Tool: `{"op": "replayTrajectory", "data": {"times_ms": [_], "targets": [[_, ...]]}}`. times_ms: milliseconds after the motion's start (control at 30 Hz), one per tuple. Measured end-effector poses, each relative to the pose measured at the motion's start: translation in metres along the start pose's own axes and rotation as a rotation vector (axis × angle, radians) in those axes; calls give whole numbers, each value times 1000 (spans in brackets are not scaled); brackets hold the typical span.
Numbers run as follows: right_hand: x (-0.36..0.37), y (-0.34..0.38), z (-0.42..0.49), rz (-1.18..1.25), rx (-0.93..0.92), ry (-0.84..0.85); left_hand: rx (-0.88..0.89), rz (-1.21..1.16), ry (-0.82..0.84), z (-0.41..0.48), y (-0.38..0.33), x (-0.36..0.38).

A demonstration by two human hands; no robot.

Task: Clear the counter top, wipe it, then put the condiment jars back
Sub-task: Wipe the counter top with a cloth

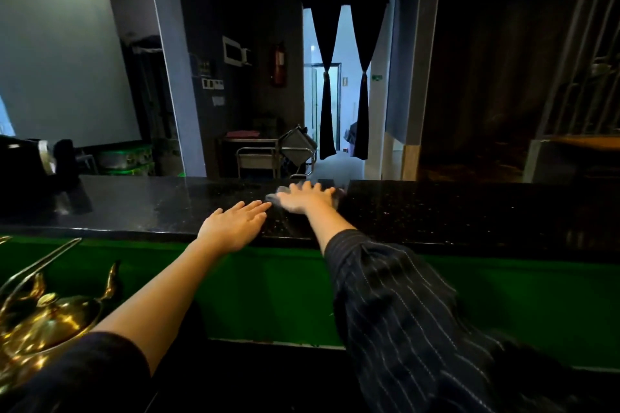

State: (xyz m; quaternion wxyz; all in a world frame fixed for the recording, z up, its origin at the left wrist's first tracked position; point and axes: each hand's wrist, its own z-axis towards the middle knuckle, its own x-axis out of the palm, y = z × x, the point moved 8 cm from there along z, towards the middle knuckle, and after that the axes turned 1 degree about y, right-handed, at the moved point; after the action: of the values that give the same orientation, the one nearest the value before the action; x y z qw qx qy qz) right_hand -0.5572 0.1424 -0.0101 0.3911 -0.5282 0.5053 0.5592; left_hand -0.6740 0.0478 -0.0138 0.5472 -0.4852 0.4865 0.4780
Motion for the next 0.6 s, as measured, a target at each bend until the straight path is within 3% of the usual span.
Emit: {"op": "replayTrajectory", "data": {"times_ms": [100,200,433,600], "targets": [[6,13,-16,4,-148,59,-3,6,17,-4,-2,-1],[-3,-31,-31,-13,-182,51,-8,-64,22,-7,0,-1],[-33,-259,-42,-28,240,30,1,-94,5,-7,1,0],[-41,-303,-36,0,439,37,6,-66,-2,-1,1,3]]}}
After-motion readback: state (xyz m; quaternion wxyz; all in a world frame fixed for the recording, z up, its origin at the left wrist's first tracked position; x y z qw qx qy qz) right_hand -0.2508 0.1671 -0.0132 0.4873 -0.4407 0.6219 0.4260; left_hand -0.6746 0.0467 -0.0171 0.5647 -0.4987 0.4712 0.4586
